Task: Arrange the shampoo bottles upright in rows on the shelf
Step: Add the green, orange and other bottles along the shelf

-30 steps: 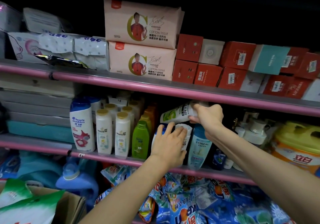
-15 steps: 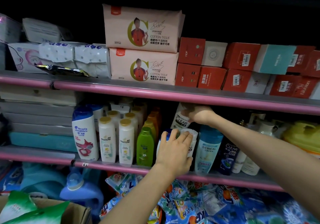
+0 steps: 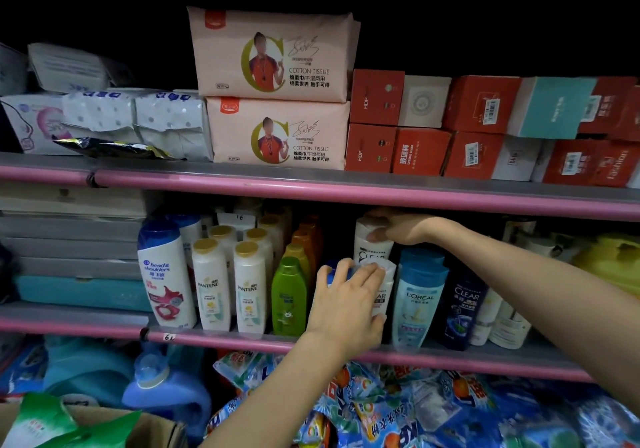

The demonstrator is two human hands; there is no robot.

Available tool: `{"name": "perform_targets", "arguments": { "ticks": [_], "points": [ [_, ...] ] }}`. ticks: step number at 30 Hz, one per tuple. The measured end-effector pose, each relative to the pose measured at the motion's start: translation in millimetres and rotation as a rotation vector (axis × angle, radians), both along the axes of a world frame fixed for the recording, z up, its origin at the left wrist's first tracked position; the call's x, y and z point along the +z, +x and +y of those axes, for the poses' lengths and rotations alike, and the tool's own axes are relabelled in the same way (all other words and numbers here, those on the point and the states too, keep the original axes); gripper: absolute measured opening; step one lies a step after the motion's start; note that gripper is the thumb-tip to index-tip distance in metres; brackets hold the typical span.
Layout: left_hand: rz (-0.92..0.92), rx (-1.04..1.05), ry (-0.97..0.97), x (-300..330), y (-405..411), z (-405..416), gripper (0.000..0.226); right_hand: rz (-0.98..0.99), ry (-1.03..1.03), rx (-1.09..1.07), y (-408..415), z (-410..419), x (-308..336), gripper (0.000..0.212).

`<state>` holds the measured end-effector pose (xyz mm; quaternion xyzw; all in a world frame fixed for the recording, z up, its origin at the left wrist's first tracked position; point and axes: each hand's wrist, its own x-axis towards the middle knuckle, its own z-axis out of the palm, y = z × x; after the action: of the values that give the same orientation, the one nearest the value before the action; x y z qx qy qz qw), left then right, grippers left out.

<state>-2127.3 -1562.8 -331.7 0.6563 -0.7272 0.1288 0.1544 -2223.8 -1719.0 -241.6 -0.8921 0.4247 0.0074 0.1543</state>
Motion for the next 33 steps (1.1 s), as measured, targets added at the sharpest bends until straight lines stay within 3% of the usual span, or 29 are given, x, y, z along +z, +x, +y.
{"name": "perform_targets", "arguments": {
  "ticks": [17, 33],
  "points": [
    [0.025, -0.01, 0.006, 3, 0, -1, 0.065, 0.026, -0.041, -0.028, -2, -1, -3, 0.068],
    [0.196, 0.02, 0.035, -13, 1, -4, 0.066, -0.008, -0.107, 0.008, -11, 2, -4, 0.059]
  ]
}}
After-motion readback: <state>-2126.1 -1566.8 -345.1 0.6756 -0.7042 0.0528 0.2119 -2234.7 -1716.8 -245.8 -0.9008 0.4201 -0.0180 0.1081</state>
